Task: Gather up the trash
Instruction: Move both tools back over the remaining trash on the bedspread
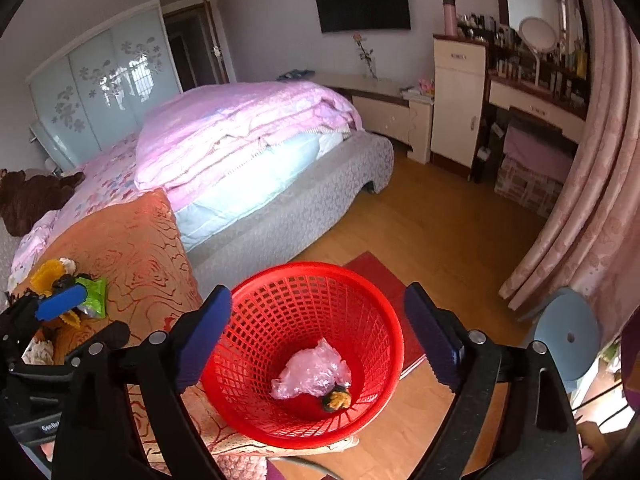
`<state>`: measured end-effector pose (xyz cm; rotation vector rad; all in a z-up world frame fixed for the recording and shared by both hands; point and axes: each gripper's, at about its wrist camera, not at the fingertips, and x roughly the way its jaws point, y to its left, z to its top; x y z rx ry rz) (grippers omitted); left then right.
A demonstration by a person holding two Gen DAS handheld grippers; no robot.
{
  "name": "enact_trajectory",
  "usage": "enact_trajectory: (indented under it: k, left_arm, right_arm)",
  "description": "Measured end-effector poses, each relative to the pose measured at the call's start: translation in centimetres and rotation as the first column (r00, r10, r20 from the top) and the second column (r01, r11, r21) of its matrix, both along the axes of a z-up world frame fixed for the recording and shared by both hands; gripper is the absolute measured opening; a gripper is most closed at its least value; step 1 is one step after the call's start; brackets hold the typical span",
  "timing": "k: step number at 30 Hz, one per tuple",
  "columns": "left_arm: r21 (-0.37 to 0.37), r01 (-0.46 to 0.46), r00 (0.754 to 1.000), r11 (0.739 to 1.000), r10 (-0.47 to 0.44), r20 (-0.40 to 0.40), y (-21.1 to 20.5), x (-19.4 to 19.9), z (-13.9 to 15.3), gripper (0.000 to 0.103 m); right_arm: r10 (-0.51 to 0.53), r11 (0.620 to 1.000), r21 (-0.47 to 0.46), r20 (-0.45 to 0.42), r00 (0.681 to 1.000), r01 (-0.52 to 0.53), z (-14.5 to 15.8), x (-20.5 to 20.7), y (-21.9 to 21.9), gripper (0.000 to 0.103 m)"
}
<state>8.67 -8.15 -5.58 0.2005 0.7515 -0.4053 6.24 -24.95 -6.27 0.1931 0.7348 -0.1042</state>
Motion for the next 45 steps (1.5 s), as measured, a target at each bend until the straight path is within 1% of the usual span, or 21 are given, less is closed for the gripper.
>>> enact_trajectory:
  k: [6, 11, 15, 18, 23, 26, 28, 30, 31, 34, 35, 37, 39, 42, 43, 45]
  left_arm:
    - [0.015, -0.071, 0.997, 0.997, 0.071, 0.037, 2.2, -0.9, 0.9, 0.079]
    - [0.052, -0.161, 0.985, 0.986, 0.157, 0.076, 5.0, -2.4, 1.2, 0.08]
    - [0.038, -0.242, 0.969, 0.969, 0.24, 0.055, 8.5, -3.3, 1.3, 0.08]
    - [0.02, -0.323, 0.945, 0.946, 0.322, 0.05, 12.0, -3.9, 1.6, 0.08]
    - [-0.012, -0.453, 0.89, 0.892, 0.453, 0.05, 17.7, -5.4, 2.2, 0.08]
    - [-0.033, -0.502, 0.863, 0.864, 0.503, 0.043, 20.7, -6.2, 2.3, 0.08]
    - [-0.042, -0.522, 0.851, 0.852, 0.524, 0.04, 22.2, -6.3, 2.2, 0.08]
    - [-0.051, -0.532, 0.845, 0.845, 0.534, 0.032, 23.1, -6.3, 2.0, 0.08]
    - [-0.062, -0.527, 0.848, 0.847, 0.529, 0.024, 23.5, -6.2, 1.8, 0.08]
    - [-0.087, -0.485, 0.874, 0.87, 0.487, -0.007, 23.7, -5.5, 1.3, 0.079]
    - [-0.088, -0.48, 0.876, 0.873, 0.481, -0.014, 23.7, -5.3, 1.0, 0.079]
    - [-0.09, -0.476, 0.88, 0.875, 0.474, -0.037, 23.8, -5.1, 0.2, 0.072]
    - [-0.086, -0.468, 0.884, 0.88, 0.465, -0.052, 23.9, -4.9, -0.4, 0.057]
    - [-0.095, -0.463, 0.886, 0.881, 0.458, -0.072, 24.3, -4.9, -0.9, 0.042]
    - [-0.095, -0.461, 0.887, 0.882, 0.456, -0.072, 24.4, -5.0, -0.9, 0.04]
    - [-0.087, -0.453, 0.891, 0.887, 0.449, -0.066, 24.4, -5.0, -1.1, 0.032]
  right_arm:
    - [0.035, 0.999, -0.029, 0.045, 0.998, -0.034, 1.2, -0.9, 1.8, 0.09]
    - [0.092, 0.995, -0.045, 0.065, 0.994, -0.089, 1.8, -1.7, 4.3, 0.09]
    - [0.173, 0.984, -0.046, 0.049, 0.984, -0.171, 1.5, -1.9, 7.3, 0.09]
    - [0.232, 0.972, -0.051, 0.03, 0.972, -0.231, 1.2, -2.1, 9.4, 0.09]
    - [0.289, 0.956, -0.057, 0.013, 0.957, -0.288, 0.8, -2.5, 11.5, 0.09]
    - [0.313, 0.948, -0.06, 0.002, 0.95, -0.312, 0.6, -2.7, 12.5, 0.09]
    - [0.324, 0.944, -0.062, -0.005, 0.946, -0.324, 0.4, -2.8, 12.9, 0.09]
    - [0.331, 0.942, -0.063, -0.009, 0.944, -0.331, 0.3, -2.8, 13.1, 0.09]
    - [0.332, 0.941, -0.063, -0.011, 0.943, -0.332, 0.3, -2.8, 13.2, 0.09]
    - [0.33, 0.942, -0.058, -0.012, 0.944, -0.33, 0.1, -2.8, 12.9, 0.09]
    - [0.329, 0.943, -0.056, -0.013, 0.944, -0.329, 0.1, -2.8, 12.9, 0.09]
    - [0.327, 0.943, -0.053, -0.015, 0.945, -0.327, 0.1, -2.7, 12.8, 0.09]
    - [0.329, 0.943, -0.052, -0.017, 0.944, -0.329, 0.0, -2.7, 12.7, 0.09]
    - [0.334, 0.941, -0.052, -0.026, 0.942, -0.335, -0.2, -2.7, 13.0, 0.09]
    - [0.336, 0.94, -0.052, -0.028, 0.941, -0.337, -0.2, -2.7, 13.1, 0.09]
    - [0.339, 0.939, -0.052, -0.032, 0.94, -0.341, -0.3, -2.7, 13.4, 0.09]
